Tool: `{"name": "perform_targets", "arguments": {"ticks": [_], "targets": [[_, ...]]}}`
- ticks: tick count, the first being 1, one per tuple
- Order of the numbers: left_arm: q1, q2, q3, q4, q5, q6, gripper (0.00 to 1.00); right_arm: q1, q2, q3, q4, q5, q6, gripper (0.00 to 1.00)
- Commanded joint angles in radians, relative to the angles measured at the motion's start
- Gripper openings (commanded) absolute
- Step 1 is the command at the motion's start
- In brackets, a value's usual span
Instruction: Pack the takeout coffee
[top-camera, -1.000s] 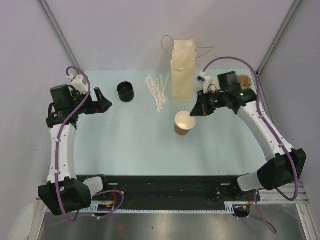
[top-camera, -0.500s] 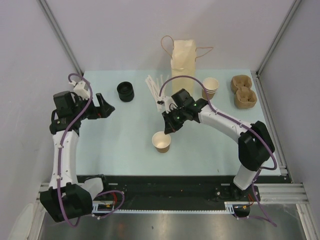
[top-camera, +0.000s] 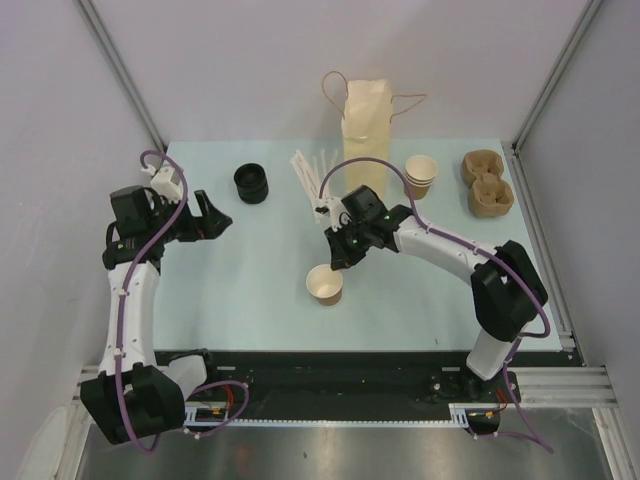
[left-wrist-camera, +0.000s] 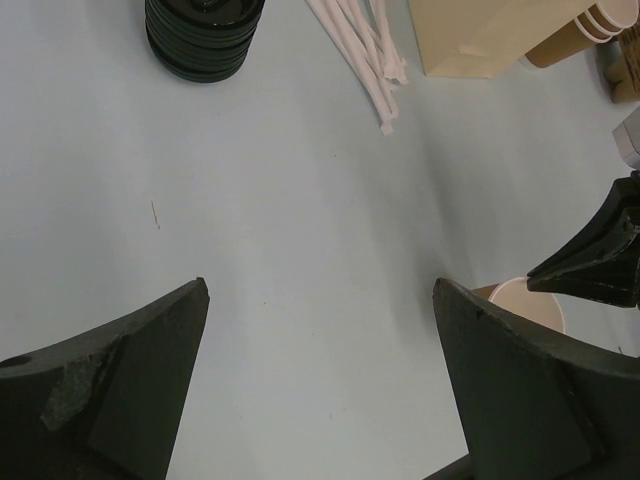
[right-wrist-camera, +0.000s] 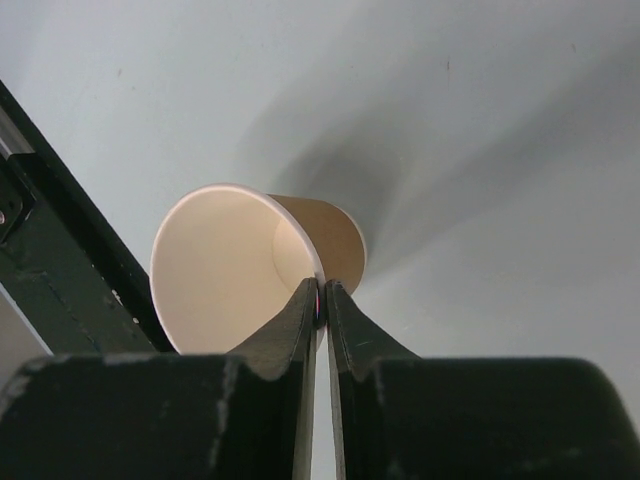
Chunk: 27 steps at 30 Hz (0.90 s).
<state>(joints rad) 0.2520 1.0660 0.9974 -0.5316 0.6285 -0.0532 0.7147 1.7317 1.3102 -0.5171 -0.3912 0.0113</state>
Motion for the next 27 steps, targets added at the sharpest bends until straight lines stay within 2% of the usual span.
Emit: {"name": "perform_targets", "arguments": {"ticks": [1, 5, 7, 8, 10, 12, 13, 15, 18, 21, 26, 27], "targets": [[0.009, -0.005, 0.004, 0.042, 0.028, 0.003, 0.99, 0.003, -0.027, -0.019, 0.052, 0.014, 0.009, 0.13], [0.007, -0.005, 0.007, 0.042, 0.057, 0.021, 0.99, 0.002, -0.061, -0.022, 0.046, -0.001, 0.013, 0.38], [0.007, -0.011, 0.015, 0.045, 0.077, 0.045, 1.0, 0.0, -0.083, -0.022, 0.042, -0.001, 0.016, 0.46], [0.007, -0.011, 0.017, 0.048, 0.071, 0.044, 0.99, -0.003, -0.093, -0.022, 0.037, -0.003, 0.015, 0.53], [0.007, -0.014, 0.04, 0.058, 0.054, 0.052, 0.99, -0.015, -0.136, -0.022, 0.037, -0.009, 0.016, 0.6], [0.007, -0.003, 0.078, 0.055, 0.036, 0.076, 0.99, -0.034, -0.19, -0.02, 0.042, -0.014, 0.004, 0.73], [0.009, 0.002, 0.095, 0.048, 0.033, 0.107, 1.0, -0.055, -0.21, -0.014, 0.043, -0.008, -0.002, 0.86], [0.007, 0.028, 0.148, 0.045, 0.033, 0.14, 1.0, -0.087, -0.277, -0.005, 0.046, -0.005, -0.01, 1.0], [0.003, 0.096, 0.235, 0.051, 0.016, 0.153, 1.0, -0.168, -0.34, 0.032, 0.061, 0.003, 0.006, 1.0], [-0.023, 0.213, 0.347, -0.016, -0.015, 0.185, 1.0, -0.291, -0.36, 0.057, 0.055, -0.024, 0.058, 1.0], [-0.091, 0.382, 0.466, -0.054, -0.026, 0.259, 1.0, -0.538, -0.373, 0.055, 0.039, -0.256, 0.144, 1.0], [-0.102, 0.405, 0.483, -0.064, -0.05, 0.275, 1.0, -0.555, -0.373, 0.057, 0.029, -0.296, 0.147, 1.0]]}}
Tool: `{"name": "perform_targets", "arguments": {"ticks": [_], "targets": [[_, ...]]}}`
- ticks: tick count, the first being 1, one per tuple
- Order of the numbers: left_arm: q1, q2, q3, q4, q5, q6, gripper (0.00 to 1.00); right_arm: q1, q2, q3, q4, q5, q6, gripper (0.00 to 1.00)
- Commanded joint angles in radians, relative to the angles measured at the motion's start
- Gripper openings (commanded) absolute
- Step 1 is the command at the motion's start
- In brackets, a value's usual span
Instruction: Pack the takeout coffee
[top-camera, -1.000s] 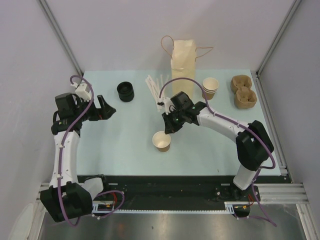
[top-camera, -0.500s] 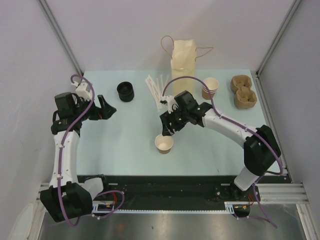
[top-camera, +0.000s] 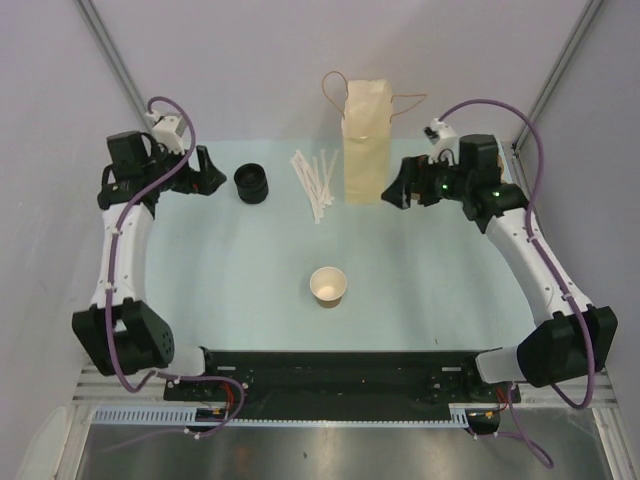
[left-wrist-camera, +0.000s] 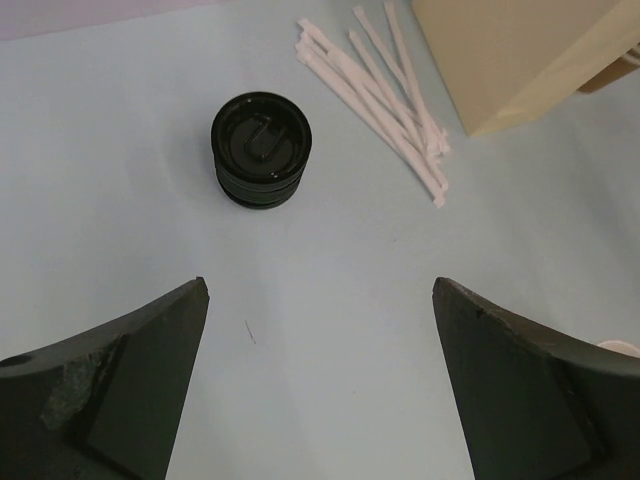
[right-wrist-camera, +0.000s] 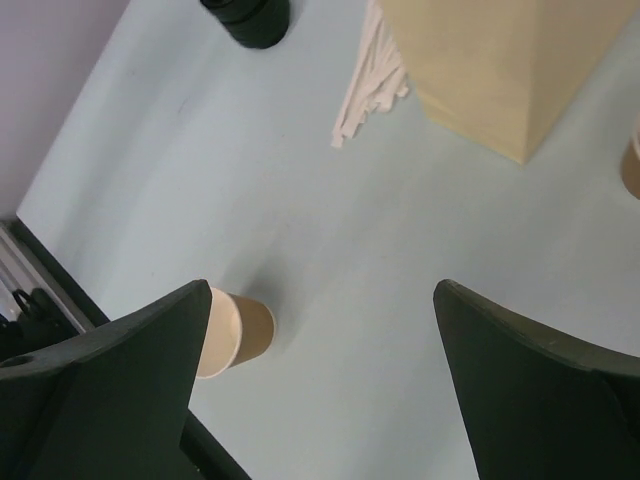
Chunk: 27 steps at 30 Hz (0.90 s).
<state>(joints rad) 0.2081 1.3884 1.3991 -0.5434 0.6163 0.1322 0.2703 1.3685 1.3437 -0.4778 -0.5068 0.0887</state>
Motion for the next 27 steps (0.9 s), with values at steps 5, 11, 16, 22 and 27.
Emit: {"name": "perform_targets", "arguments": {"ticks": [5, 11, 16, 22, 27], "targets": [[-0.151, 0.257, 0.22, -0.076, -0.124, 0.122, 0.97, -0.112, -0.055, 0.012, -0.047, -0.082, 0.027, 1.0], [-0.199, 0.468, 0.411, -0.156, -0.2, 0.136, 0.75, -0.057, -0.111, -0.031, -0.013, 0.057, -0.013, 1.0], [-0.248, 0.564, 0.491, -0.178, -0.25, 0.145, 0.66, -0.1, -0.091, -0.038, -0.016, -0.051, 0.042, 1.0], [-0.276, 0.633, 0.532, -0.173, -0.297, 0.144, 0.59, -0.132, -0.068, -0.04, -0.004, -0.107, 0.042, 1.0], [-0.289, 0.689, 0.567, -0.175, -0.311, 0.152, 0.54, -0.123, -0.069, -0.04, -0.01, -0.096, 0.04, 1.0]]}}
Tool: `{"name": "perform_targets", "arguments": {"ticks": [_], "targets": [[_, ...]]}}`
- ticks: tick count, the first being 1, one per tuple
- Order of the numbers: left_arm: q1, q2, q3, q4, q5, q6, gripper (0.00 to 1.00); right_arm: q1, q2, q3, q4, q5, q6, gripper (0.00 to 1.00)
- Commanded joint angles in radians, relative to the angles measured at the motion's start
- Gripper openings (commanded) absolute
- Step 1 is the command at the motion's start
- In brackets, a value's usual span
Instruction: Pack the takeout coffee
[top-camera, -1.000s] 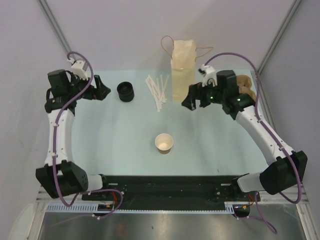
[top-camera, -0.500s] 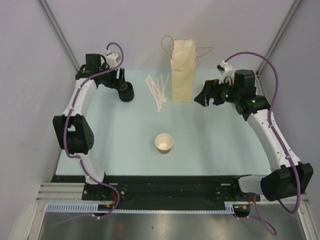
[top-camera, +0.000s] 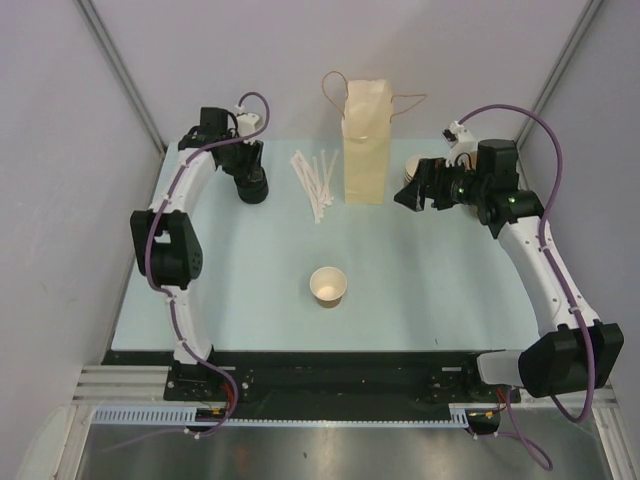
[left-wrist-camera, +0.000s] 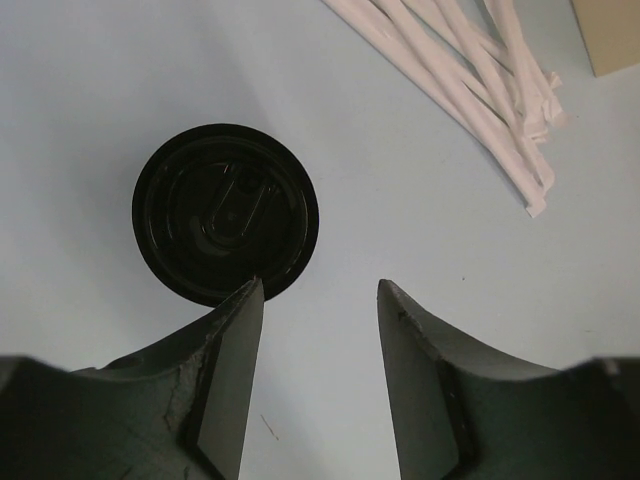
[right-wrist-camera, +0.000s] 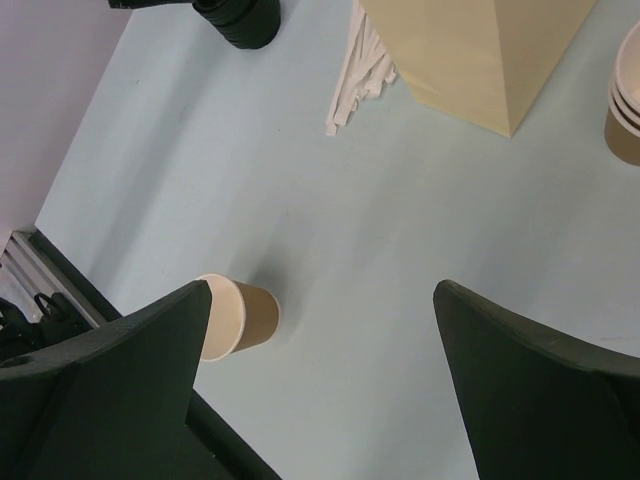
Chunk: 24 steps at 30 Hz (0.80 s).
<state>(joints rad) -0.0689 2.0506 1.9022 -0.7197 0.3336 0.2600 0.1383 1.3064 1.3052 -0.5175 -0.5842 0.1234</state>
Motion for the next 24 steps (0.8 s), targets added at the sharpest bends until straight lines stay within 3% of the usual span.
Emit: {"name": "perform_targets", "arguments": {"ticks": [1, 24], "targets": [[-0.012, 0.034, 0.069, 0.002, -0.03, 0.024, 0.53, 0.01, -0.006, -0.003, 0.03, -0.014, 0.004, 1.0], [-0.026, 0.166, 0.176, -0.02, -0.031, 0.015, 0.48, 0.015, 0.028, -0.014, 0.028, -0.063, -0.01, 1.0]]}}
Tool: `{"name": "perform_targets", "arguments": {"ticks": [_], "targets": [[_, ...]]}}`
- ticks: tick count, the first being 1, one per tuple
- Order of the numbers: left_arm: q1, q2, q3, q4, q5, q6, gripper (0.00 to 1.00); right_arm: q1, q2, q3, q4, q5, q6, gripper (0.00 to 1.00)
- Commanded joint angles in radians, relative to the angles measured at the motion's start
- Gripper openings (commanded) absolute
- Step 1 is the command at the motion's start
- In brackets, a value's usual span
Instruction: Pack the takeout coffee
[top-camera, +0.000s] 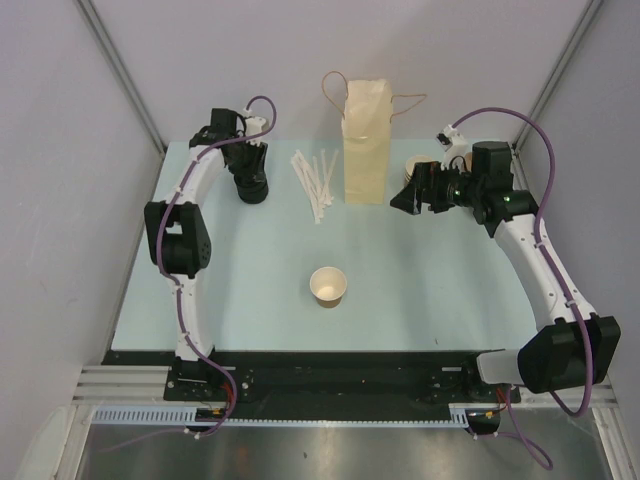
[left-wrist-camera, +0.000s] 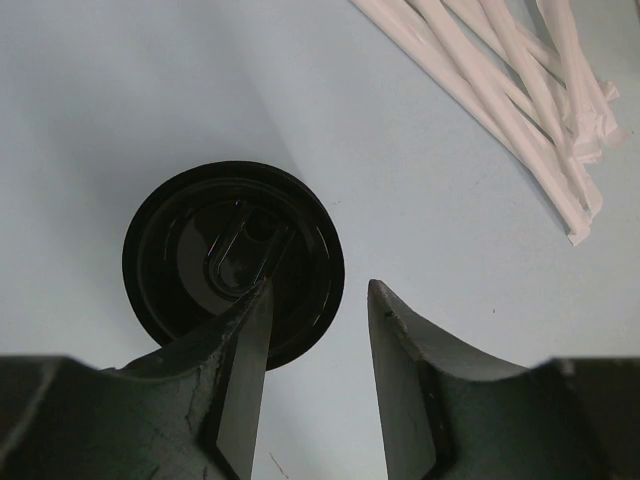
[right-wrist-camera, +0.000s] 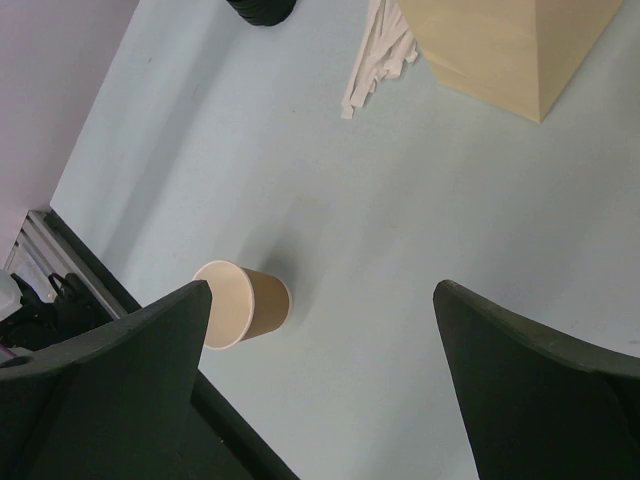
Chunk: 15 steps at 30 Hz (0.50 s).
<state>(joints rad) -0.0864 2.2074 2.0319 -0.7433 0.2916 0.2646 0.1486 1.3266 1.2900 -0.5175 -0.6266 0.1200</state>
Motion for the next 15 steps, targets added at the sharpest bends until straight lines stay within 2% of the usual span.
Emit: {"name": "perform_targets", "arguments": {"ticks": [1, 15], "targets": [[-0.009, 0.015, 0.047, 0.002, 0.011, 0.01, 0.48, 0.005, 0.01, 0.002, 0.027, -0.021, -0.008, 1.0], [-0.012, 0.032, 0.054, 0.002, 0.014, 0.007, 0.38, 0.003, 0.019, 0.0, 0.034, -0.036, -0.005, 1.0]]}}
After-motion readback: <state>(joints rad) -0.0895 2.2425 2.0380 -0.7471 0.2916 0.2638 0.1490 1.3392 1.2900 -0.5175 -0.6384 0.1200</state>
